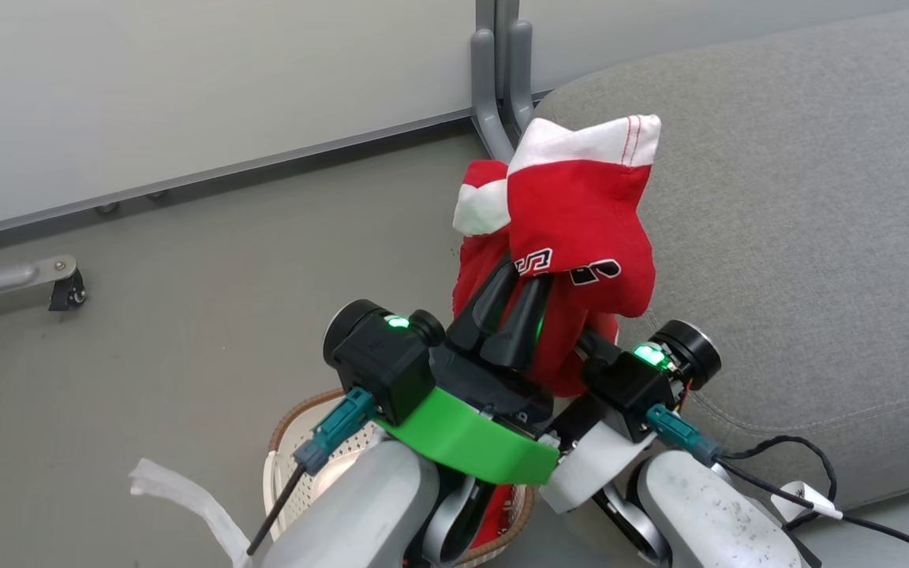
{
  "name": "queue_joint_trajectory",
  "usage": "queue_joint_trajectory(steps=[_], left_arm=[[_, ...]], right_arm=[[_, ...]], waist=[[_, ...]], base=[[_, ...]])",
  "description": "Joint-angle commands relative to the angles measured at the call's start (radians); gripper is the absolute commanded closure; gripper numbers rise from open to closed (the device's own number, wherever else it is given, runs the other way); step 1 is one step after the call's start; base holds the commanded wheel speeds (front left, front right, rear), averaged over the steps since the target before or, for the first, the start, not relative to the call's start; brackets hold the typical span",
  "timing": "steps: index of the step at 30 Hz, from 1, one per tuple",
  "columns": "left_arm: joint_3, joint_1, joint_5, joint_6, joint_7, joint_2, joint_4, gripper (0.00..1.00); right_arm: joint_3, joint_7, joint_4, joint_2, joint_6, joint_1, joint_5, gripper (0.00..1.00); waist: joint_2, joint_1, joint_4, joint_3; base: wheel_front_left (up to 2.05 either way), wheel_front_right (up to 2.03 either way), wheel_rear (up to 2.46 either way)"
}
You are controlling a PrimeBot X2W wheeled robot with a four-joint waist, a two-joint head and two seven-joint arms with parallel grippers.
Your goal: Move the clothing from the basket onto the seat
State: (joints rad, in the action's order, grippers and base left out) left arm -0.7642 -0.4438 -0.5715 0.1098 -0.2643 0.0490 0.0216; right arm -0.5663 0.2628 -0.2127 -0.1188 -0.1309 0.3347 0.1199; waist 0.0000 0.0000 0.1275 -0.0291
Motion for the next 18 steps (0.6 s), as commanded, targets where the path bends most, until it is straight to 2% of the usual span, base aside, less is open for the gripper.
queue_joint_trajectory(steps=[1,2,3,4,18], left_arm=[[-0.001,-0.009,-0.009,0.002,0.0,0.003,-0.005,1.0],[0.0,-0.008,-0.008,0.002,0.0,0.003,-0.007,1.0],[0.003,-0.008,-0.008,0.004,0.0,0.003,-0.008,1.0],[0.006,-0.008,-0.007,0.006,0.0,0.003,-0.01,1.0],[0.056,0.019,0.007,0.006,0.0,0.003,-0.042,1.0]], right_arm=[[0.009,0.003,-0.001,0.008,0.0,-0.008,0.004,0.0],[0.017,0.003,-0.005,0.012,0.0,-0.012,0.012,0.06],[0.028,0.003,-0.005,0.018,0.0,-0.015,0.021,0.58],[0.036,0.003,-0.001,0.022,0.0,-0.016,0.024,1.0],[0.077,0.003,0.025,0.031,0.0,-0.041,0.065,1.0]], waist=[[0.0,0.0,-0.002,0.001],[0.0,0.0,-0.003,0.002],[0.0,0.0,-0.003,0.002],[0.0,0.0,-0.004,0.002],[0.0,0.0,0.012,0.005]], base=[[0.0,0.0,0.0],[0.0,0.0,0.0],[0.0,0.0,0.0],[0.0,0.0,0.0],[0.0,0.0,0.0]])
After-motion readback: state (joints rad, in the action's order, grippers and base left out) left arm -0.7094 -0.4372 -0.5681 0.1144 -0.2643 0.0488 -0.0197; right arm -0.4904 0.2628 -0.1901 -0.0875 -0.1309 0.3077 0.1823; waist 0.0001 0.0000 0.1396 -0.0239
